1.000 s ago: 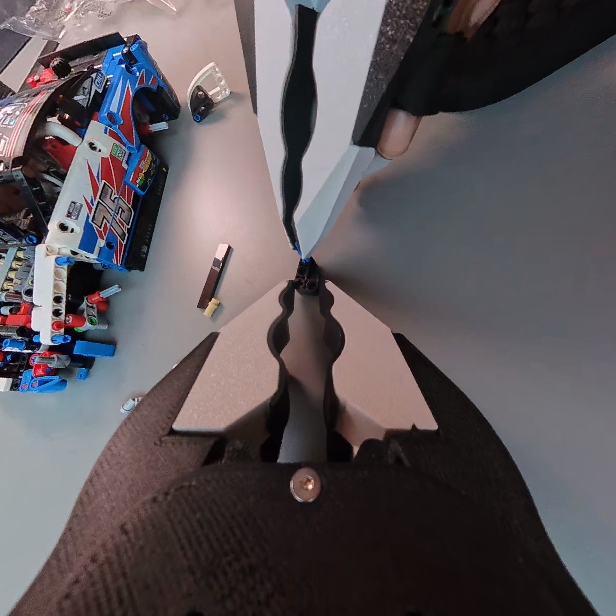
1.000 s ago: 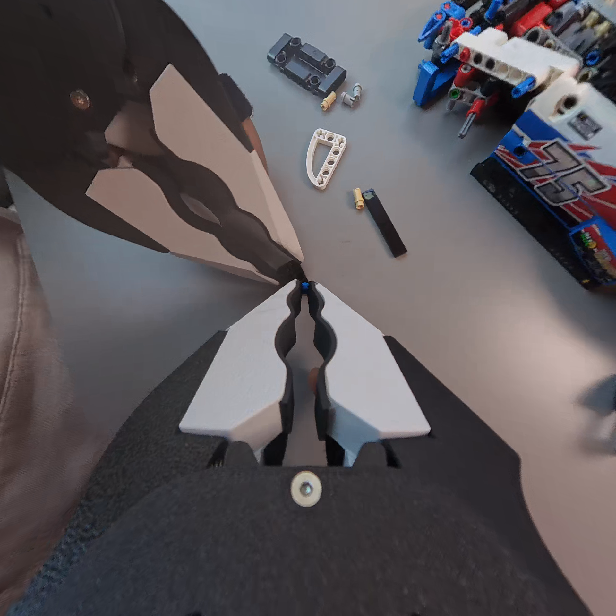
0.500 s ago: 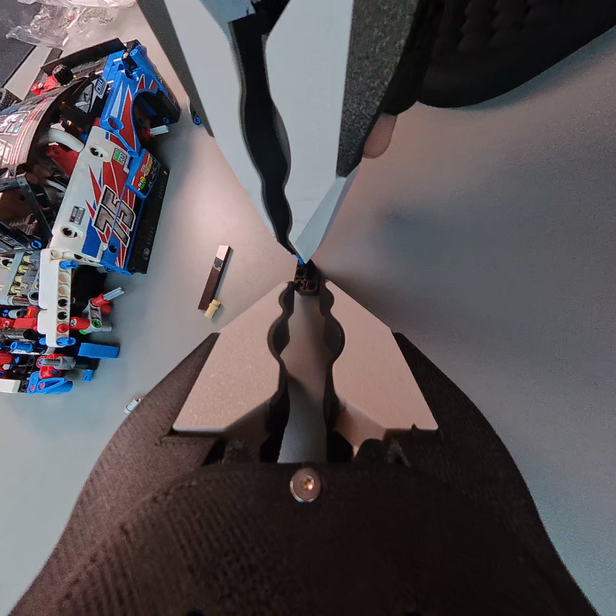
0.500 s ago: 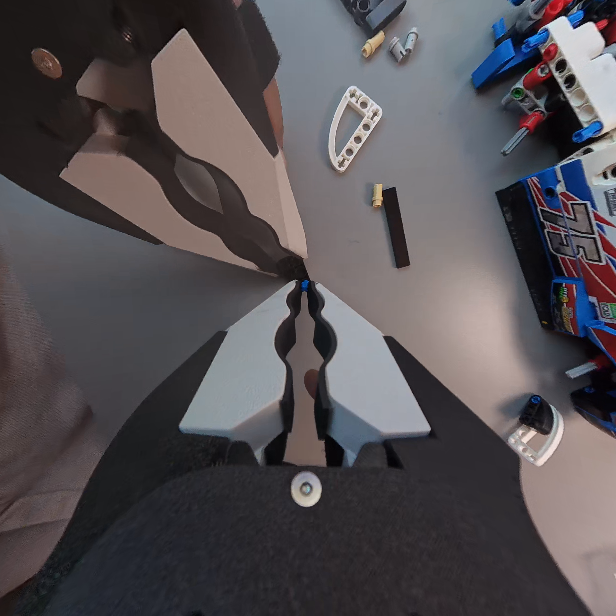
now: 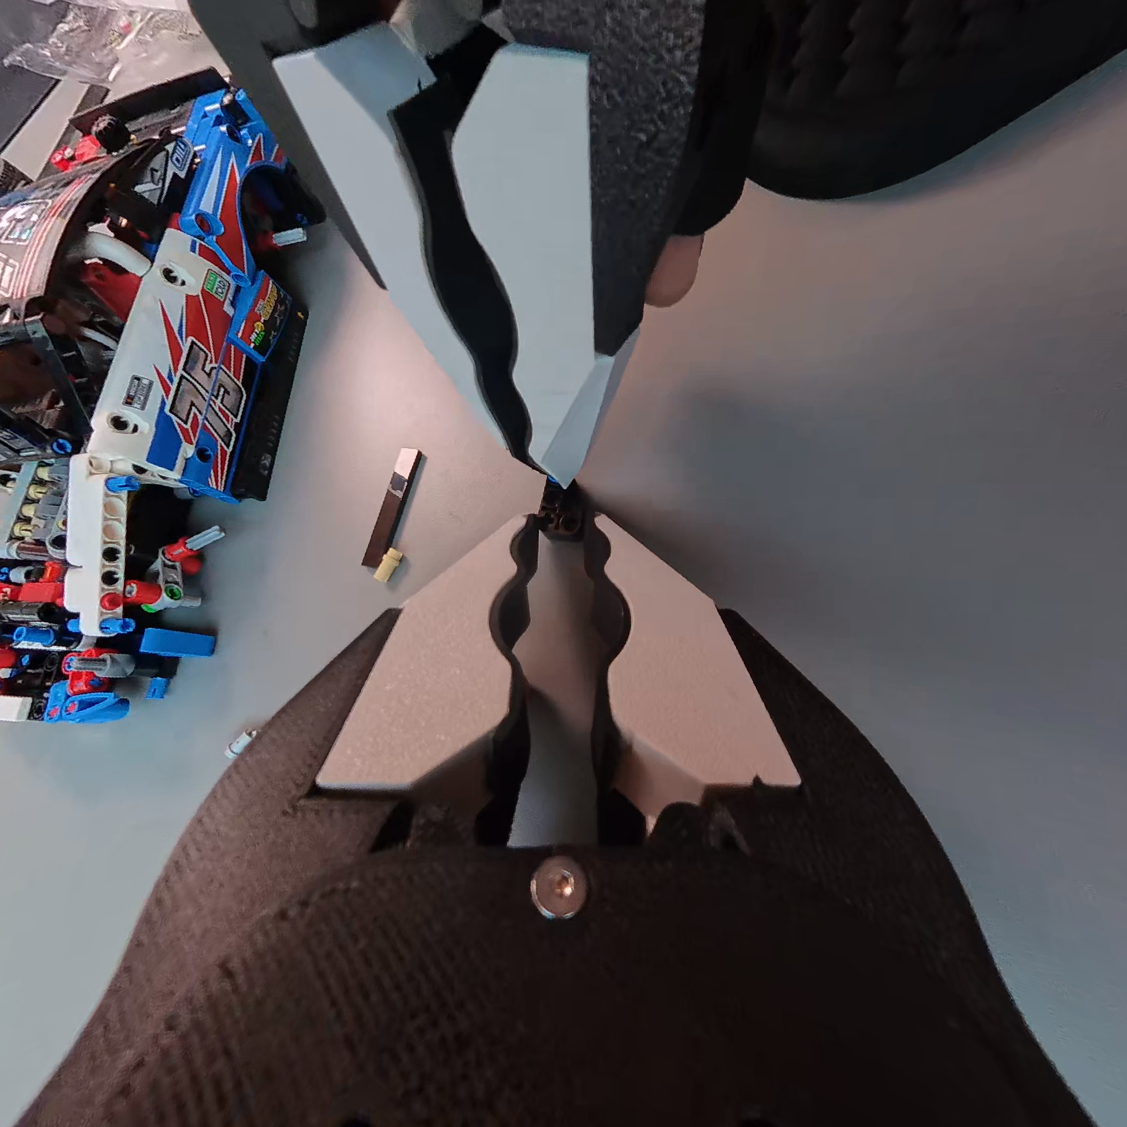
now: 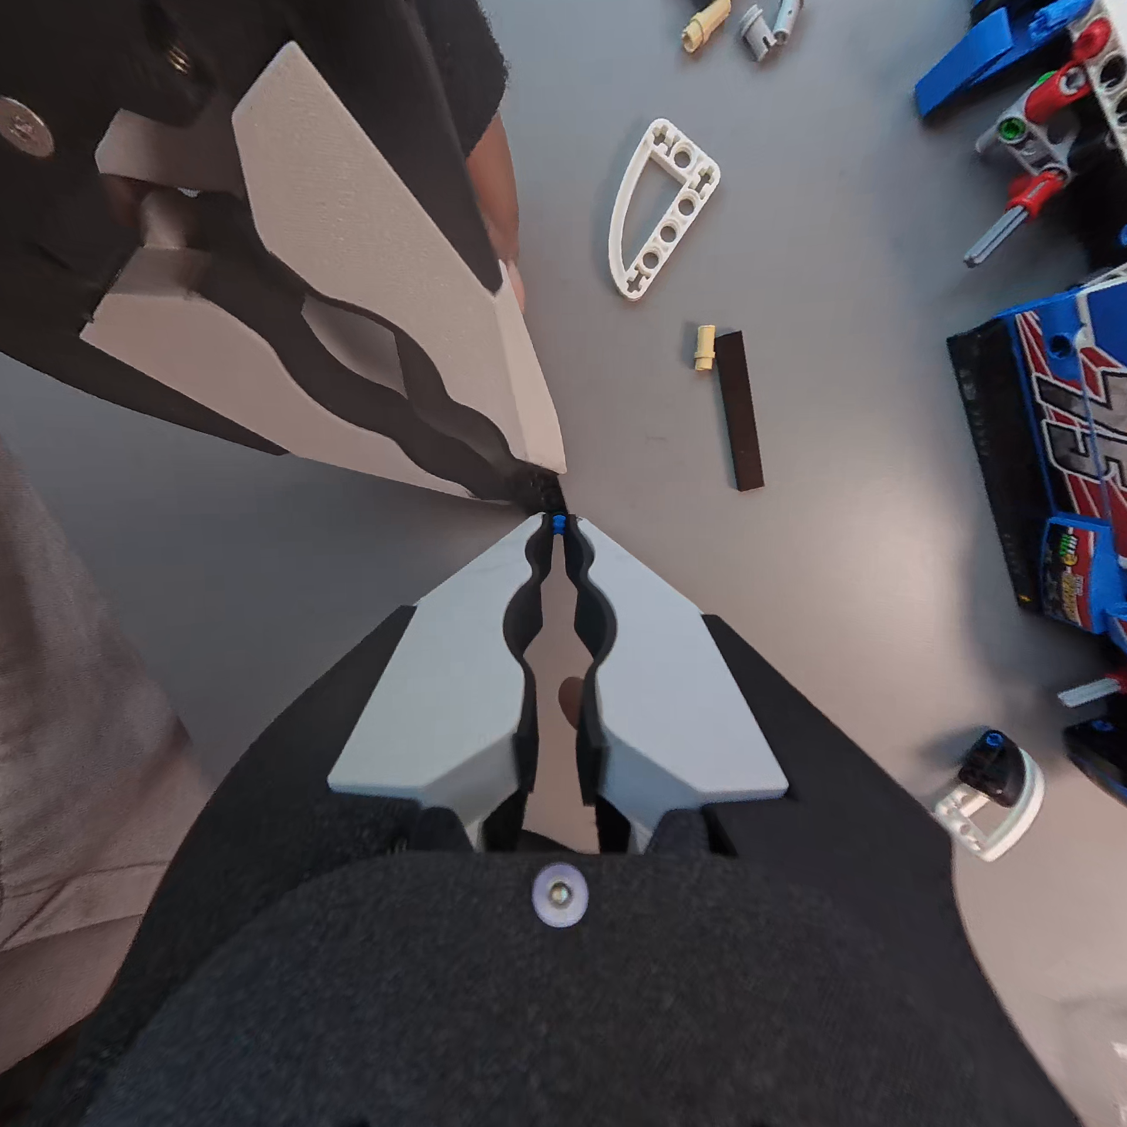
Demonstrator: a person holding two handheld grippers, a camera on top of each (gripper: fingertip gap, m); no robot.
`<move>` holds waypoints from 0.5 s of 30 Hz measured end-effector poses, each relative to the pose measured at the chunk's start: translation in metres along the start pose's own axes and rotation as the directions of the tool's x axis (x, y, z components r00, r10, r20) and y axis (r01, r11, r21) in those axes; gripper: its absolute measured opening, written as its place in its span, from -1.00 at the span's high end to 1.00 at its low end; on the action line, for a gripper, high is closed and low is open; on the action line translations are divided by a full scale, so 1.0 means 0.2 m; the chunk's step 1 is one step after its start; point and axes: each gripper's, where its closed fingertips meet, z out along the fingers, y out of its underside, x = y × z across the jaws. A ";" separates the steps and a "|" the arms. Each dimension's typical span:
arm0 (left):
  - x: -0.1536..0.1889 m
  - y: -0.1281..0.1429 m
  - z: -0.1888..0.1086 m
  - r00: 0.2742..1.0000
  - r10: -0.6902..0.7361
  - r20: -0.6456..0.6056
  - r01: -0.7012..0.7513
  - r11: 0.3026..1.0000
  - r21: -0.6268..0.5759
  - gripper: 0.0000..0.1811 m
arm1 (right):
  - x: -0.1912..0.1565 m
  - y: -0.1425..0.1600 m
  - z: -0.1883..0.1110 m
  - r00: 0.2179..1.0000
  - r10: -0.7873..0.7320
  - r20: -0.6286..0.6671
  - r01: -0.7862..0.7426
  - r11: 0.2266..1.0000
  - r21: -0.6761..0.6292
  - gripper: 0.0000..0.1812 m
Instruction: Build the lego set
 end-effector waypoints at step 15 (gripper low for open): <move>0.00 0.00 0.00 1.000 -0.001 -0.002 0.001 1.000 0.000 0.86 | -0.01 -0.01 -0.03 0.999 -0.002 0.051 -0.010 0.972 0.235 0.99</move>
